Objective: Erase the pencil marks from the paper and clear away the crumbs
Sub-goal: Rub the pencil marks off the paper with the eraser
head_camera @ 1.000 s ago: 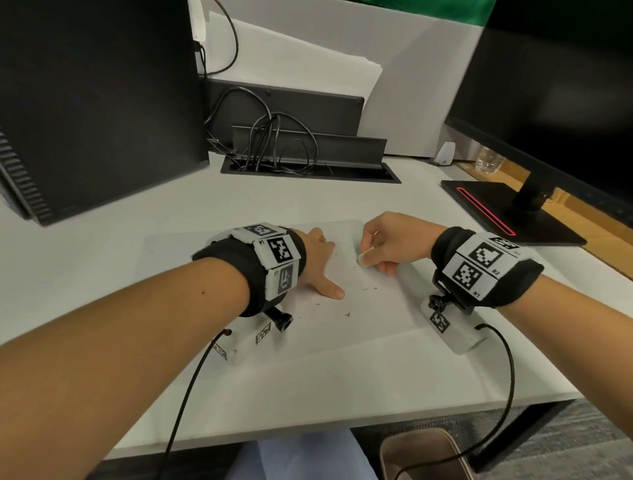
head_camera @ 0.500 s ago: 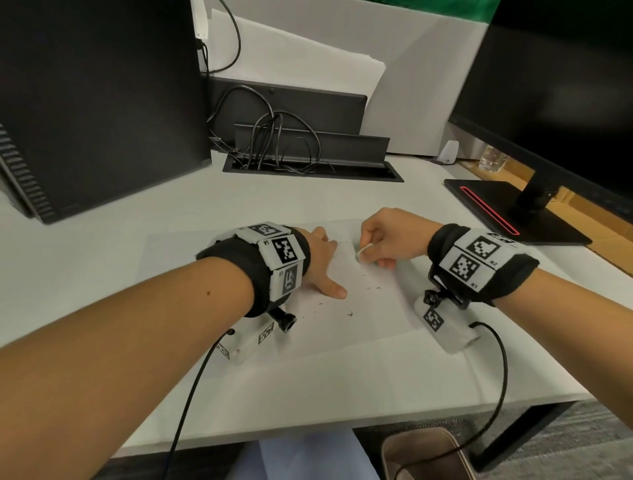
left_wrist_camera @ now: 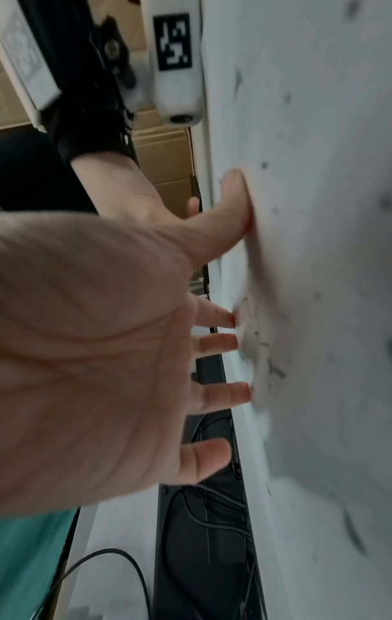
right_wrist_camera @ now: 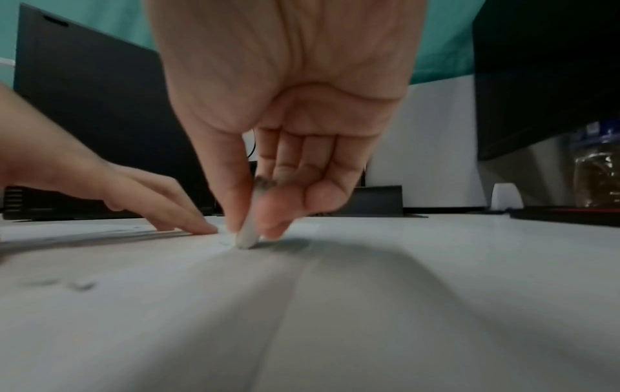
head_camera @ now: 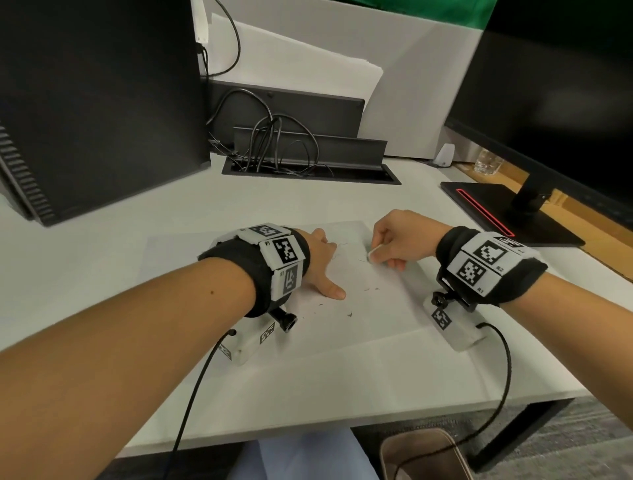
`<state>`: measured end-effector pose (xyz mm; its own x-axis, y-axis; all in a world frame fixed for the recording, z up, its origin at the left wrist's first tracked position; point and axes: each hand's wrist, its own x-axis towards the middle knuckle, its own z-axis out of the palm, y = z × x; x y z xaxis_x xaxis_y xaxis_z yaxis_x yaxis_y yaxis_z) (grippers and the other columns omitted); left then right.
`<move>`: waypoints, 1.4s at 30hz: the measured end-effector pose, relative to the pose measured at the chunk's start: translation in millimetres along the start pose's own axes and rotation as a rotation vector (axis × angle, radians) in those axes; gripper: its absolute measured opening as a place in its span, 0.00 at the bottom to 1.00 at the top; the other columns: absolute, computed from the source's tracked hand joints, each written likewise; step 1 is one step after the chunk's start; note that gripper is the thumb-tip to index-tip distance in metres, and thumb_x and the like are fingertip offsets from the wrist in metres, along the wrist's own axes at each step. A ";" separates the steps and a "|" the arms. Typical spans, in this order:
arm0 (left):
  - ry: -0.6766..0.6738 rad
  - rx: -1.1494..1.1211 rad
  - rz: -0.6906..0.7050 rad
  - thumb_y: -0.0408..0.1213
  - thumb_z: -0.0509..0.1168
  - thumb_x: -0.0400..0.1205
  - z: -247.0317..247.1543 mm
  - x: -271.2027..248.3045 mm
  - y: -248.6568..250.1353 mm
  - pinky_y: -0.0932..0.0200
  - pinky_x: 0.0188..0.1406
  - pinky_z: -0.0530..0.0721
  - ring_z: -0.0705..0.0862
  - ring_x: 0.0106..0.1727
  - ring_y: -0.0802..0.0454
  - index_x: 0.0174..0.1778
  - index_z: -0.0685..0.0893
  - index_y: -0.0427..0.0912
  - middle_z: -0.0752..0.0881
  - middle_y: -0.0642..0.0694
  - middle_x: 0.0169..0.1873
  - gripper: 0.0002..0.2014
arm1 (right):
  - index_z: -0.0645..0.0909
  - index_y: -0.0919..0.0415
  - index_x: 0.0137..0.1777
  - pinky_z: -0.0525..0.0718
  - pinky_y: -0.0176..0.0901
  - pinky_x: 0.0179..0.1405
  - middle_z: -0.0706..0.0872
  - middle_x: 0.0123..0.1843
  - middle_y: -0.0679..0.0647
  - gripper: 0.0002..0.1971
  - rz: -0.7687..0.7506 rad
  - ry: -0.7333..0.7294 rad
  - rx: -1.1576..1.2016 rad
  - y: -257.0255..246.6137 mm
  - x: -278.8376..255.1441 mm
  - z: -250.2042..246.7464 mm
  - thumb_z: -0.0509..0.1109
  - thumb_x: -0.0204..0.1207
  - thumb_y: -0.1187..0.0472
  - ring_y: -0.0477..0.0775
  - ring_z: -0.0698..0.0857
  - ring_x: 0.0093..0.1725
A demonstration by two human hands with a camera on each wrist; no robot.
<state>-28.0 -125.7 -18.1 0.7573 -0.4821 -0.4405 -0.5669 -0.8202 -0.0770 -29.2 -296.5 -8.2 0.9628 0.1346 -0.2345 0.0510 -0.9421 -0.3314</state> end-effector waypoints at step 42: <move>-0.043 -0.082 0.004 0.60 0.65 0.76 3.1 -16.9 -43.2 0.46 0.79 0.59 0.56 0.82 0.49 0.83 0.47 0.51 0.51 0.50 0.82 0.46 | 0.82 0.57 0.32 0.78 0.30 0.27 0.84 0.23 0.46 0.07 -0.177 -0.129 -0.015 -59.9 9.4 12.9 0.76 0.70 0.62 0.43 0.80 0.23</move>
<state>-17.4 -81.2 -10.2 0.7395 -0.4733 -0.4787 -0.5402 -0.8415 -0.0023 -26.6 -234.9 -2.3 0.8963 0.3359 -0.2894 0.2213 -0.9045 -0.3645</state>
